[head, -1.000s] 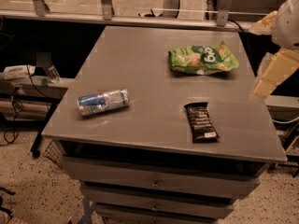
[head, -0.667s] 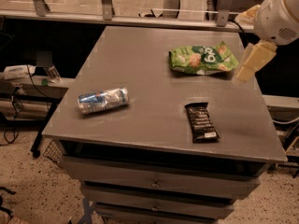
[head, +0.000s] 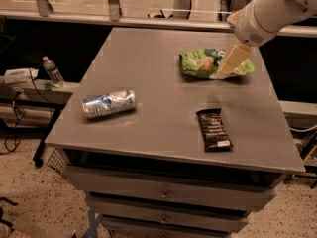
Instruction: Move green rice chip bag near rxbar chocolate
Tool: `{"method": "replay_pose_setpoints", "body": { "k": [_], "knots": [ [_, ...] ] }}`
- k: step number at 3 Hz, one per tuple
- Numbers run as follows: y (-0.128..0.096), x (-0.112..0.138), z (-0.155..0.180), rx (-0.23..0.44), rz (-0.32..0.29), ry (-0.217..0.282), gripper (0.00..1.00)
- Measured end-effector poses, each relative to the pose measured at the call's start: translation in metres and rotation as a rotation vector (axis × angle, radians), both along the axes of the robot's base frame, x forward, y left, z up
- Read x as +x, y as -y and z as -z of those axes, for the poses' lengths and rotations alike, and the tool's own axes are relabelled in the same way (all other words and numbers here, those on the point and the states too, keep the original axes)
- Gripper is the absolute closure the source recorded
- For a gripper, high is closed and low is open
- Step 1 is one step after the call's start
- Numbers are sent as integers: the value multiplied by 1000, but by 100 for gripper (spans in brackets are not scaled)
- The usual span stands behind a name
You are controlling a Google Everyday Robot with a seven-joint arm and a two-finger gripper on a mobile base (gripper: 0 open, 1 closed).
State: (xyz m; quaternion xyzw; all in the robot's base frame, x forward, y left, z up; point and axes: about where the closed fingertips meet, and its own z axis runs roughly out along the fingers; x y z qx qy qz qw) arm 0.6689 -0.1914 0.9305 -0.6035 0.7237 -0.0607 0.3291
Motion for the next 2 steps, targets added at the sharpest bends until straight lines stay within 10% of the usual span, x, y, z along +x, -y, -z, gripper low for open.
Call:
{"method": "replay_pose_setpoints", "body": {
  "k": [2],
  "knots": [
    [-8,46,48,-11,76,-58,0]
  ]
}}
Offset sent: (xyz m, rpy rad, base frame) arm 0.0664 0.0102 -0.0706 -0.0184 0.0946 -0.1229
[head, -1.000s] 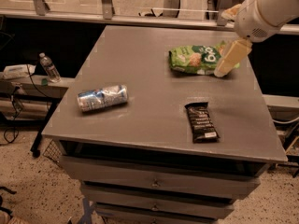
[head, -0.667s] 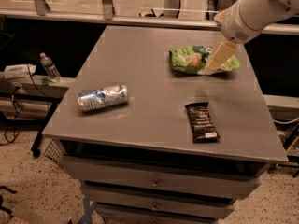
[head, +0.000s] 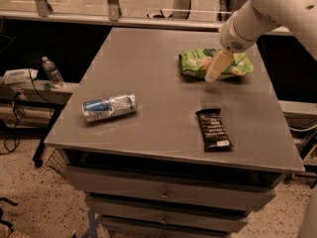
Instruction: Move green rice chip bag near rxbar chocolate
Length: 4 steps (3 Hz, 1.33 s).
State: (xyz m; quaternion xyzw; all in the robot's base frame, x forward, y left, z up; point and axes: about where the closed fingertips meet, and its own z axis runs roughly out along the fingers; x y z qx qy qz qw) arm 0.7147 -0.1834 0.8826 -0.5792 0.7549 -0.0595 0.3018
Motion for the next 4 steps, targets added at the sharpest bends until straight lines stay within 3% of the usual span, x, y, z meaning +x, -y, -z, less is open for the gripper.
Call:
{"method": "replay_pose_setpoints", "body": {
  "k": [2,4],
  "knots": [
    [-11,19,26,-8,23,-53,41],
    [-18,19,20,-12,6,-51,87]
  ]
}}
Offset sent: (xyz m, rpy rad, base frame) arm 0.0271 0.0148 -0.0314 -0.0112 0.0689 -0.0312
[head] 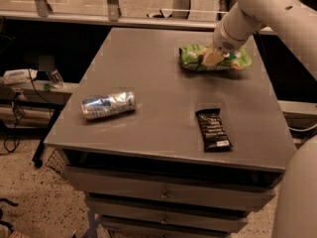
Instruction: Move green rice chip bag near rxbar chocolate
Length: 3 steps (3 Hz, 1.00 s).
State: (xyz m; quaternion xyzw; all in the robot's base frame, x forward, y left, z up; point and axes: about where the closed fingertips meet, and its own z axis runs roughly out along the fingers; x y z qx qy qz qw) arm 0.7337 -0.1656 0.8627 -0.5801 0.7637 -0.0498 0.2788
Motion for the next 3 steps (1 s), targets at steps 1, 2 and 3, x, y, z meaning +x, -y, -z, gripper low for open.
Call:
{"method": "replay_pose_setpoints", "body": {
  "k": [1,2,3],
  "knots": [
    [8,-18,-35,-12,-24,47,100],
    [22,-47,-65,-37,-47,57,100],
    [35,-88,-76,-77,-64,5,100]
  ]
}}
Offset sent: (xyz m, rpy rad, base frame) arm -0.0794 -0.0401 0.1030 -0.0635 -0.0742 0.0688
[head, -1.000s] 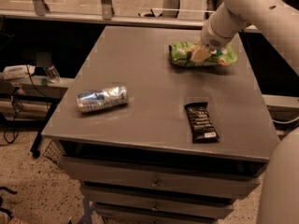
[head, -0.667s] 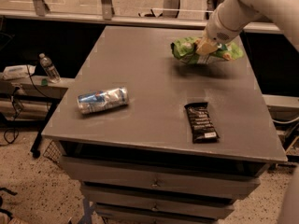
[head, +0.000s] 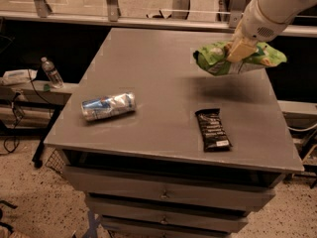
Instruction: Move green rice chip bag near rxbar chocolate
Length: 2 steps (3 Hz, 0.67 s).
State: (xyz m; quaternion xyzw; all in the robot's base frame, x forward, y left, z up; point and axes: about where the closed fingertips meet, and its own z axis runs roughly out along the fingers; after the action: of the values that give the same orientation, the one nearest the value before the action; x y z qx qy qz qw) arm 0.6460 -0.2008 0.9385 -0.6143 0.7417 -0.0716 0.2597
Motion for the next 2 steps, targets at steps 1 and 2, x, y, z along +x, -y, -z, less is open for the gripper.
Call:
{"method": "replay_pose_setpoints", "body": {
  "k": [1,2],
  "knots": [
    [0,-49,6,-25,-17,-98,100],
    [-7,-80,18,-28,-22,-178,100]
  ]
}}
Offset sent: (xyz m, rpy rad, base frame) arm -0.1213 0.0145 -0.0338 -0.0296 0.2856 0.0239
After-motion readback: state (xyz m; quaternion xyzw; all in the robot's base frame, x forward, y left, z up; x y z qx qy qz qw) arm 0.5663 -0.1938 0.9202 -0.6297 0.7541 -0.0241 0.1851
